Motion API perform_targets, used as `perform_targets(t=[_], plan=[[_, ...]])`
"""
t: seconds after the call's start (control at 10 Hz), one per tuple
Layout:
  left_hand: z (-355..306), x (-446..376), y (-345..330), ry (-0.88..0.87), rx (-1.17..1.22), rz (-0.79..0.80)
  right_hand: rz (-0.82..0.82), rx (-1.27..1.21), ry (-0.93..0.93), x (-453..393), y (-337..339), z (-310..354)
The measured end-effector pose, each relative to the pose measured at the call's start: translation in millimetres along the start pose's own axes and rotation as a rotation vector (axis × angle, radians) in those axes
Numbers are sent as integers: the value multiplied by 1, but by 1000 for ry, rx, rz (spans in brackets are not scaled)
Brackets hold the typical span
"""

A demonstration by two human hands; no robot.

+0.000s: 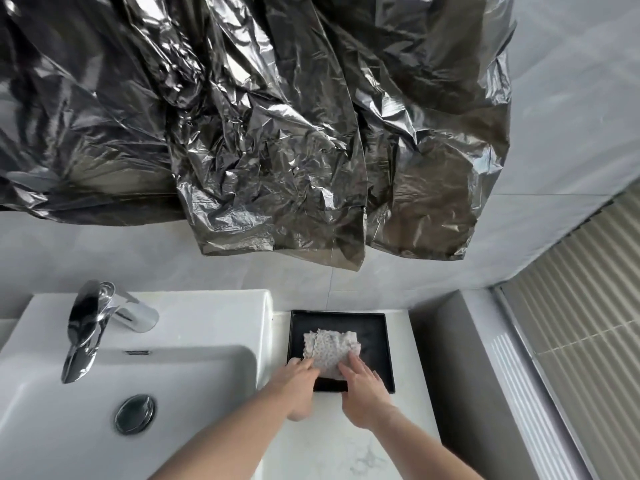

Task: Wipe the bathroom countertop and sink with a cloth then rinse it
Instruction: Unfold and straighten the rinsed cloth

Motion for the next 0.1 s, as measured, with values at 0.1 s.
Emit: perform_targets(t=[0.1], plan=[[1,22,24,47,149,-71,-55,-86,15,9,20,11]])
Point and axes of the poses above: each hand's wrist, its own x-axis away from the middle knuckle, its own y-axis out of the back of the hand, z = x × y, the point moved 7 cm from there along -x, towards the middle knuckle, and after that the axes turned 14 degrees about -z, right-handed, at the moved point
